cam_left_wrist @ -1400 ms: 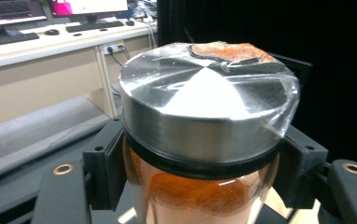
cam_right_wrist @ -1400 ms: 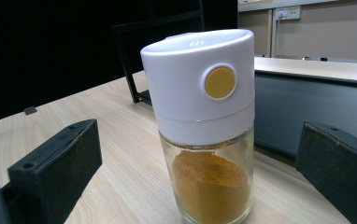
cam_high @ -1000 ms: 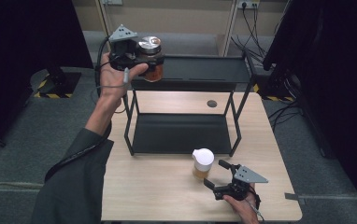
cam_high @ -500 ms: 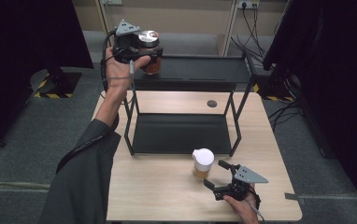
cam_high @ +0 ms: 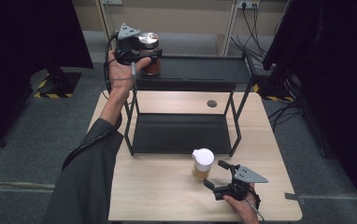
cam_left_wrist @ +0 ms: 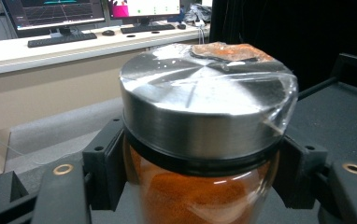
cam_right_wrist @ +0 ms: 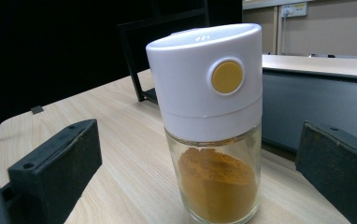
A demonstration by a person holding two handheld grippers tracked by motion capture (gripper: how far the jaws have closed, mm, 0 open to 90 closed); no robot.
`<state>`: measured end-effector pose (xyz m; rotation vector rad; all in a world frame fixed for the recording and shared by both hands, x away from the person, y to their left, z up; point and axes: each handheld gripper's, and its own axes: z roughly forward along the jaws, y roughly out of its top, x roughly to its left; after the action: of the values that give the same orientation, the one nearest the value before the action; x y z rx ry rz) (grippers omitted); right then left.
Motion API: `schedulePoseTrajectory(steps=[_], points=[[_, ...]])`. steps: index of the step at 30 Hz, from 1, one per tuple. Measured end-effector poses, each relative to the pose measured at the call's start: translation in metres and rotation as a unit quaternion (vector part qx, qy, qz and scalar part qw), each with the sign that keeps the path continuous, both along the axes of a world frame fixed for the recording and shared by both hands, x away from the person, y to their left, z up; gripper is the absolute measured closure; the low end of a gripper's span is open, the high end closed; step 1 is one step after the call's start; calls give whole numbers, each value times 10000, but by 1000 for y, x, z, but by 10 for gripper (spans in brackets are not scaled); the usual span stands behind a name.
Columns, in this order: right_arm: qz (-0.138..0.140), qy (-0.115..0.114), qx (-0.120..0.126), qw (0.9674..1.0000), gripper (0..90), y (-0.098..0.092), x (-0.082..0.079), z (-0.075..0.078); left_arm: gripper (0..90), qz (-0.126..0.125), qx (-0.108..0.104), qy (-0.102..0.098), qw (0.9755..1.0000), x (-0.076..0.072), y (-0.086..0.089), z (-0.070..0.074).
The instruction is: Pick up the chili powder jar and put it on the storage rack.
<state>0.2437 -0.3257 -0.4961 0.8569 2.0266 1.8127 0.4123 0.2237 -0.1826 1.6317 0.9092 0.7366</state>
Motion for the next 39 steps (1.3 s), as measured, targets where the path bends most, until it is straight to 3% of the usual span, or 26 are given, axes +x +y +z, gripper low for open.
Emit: schedulePoseTrajectory(steps=[5,8,18,39], points=[[2,-1,-2,10000,7,0,0,0,298,26,-119,2,9999,-1,1,-3],[7,-9,-5,10000,7,0,0,0,180,92,-190,28,9998,-3,1,-3],[9,-9,-22,10000,7,1,-1,1,13,66,-382,17,9992,-8,9,-8],[16,-9,-31,10000,7,2,0,0,20,-305,-424,-164,9985,-34,20,-16]])
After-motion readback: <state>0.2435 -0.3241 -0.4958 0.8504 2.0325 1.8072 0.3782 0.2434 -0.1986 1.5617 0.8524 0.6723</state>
